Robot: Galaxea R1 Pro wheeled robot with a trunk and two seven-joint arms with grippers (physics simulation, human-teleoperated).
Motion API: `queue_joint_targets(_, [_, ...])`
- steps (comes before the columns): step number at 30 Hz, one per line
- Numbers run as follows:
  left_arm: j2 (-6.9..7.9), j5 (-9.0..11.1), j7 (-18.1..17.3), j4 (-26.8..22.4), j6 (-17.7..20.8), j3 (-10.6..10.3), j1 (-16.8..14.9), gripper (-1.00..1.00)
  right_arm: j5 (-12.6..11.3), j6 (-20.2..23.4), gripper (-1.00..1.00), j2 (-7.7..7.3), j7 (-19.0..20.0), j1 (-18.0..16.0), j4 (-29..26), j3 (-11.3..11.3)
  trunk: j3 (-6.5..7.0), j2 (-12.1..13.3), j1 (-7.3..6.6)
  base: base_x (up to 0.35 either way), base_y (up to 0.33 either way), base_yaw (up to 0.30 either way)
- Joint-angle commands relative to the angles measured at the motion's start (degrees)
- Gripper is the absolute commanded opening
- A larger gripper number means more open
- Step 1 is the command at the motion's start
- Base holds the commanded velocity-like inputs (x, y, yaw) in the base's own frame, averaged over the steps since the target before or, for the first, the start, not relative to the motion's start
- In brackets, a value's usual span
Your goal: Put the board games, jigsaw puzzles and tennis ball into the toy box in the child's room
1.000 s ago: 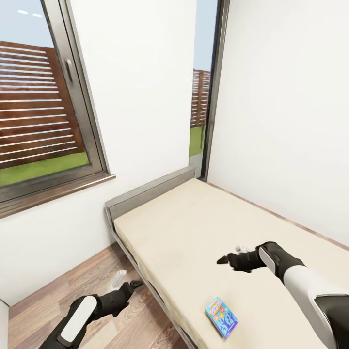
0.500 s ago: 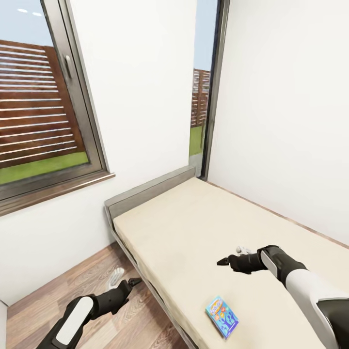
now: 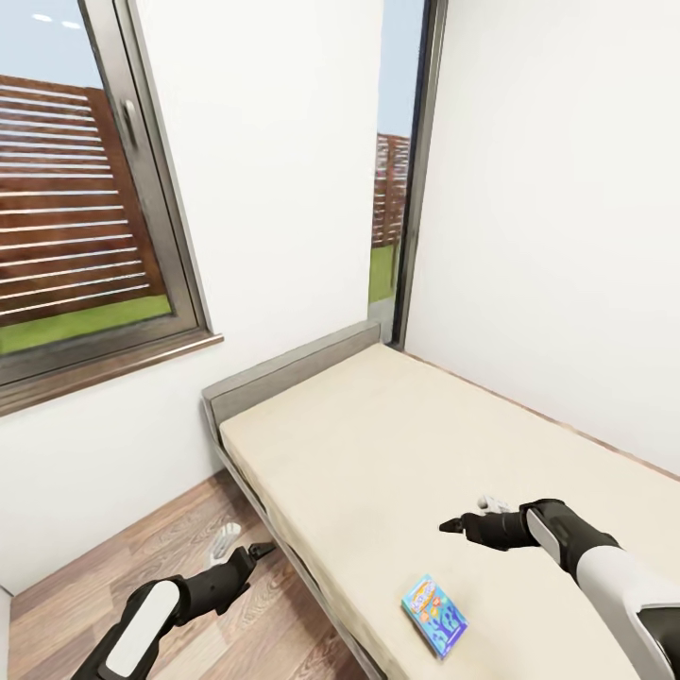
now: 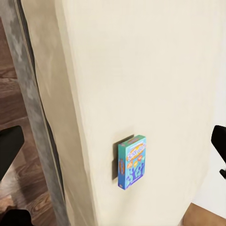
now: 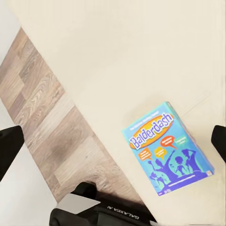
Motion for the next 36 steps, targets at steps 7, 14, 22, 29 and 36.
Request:
queue_joint_targets(7, [0.06, 0.07, 0.0, -0.05, 0.07, -0.08, -0.01, 1.0, -0.85, 0.33, 1.0, -1.31, 0.1, 1.26, -0.12, 0.38, -1.33, -2.87, 1.55, 0.0, 0.0, 0.0])
queue_joint_targets(14, [0.07, 0.07, 0.0, -0.06, 0.07, -0.08, -0.01, 1.0, -0.87, 0.45, 1.0, -1.59, 0.3, 1.73, -0.29, 0.34, -2.58, -5.68, 3.09, 0.0, 0.0, 0.0])
queue_joint_targets(22, [0.07, 0.06, 0.07, -0.06, 0.04, -0.08, 0.0, 1.0, -0.85, 0.47, 1.0, -1.68, 0.45, 1.88, -0.42, 0.33, -4.02, -8.88, 4.84, 0.0, 0.0, 0.0])
queue_joint_targets(29, [0.07, 0.06, 0.31, -0.06, 0.0, -0.07, 0.0, 1.0, -0.89, 0.51, 1.0, -1.65, 0.94, 1.88, -0.52, 0.28, -5.28, -11.69, 6.38, 0.0, 0.0, 0.0])
queue_joint_targets(36, [0.07, 0.06, 0.41, -0.06, -0.02, -0.08, 0.0, 1.0, -0.89, 2.02, 1.0, -1.56, 1.28, 1.86, -0.57, 0.24, -6.49, -14.5, 7.92, 0.0, 0.0, 0.0])
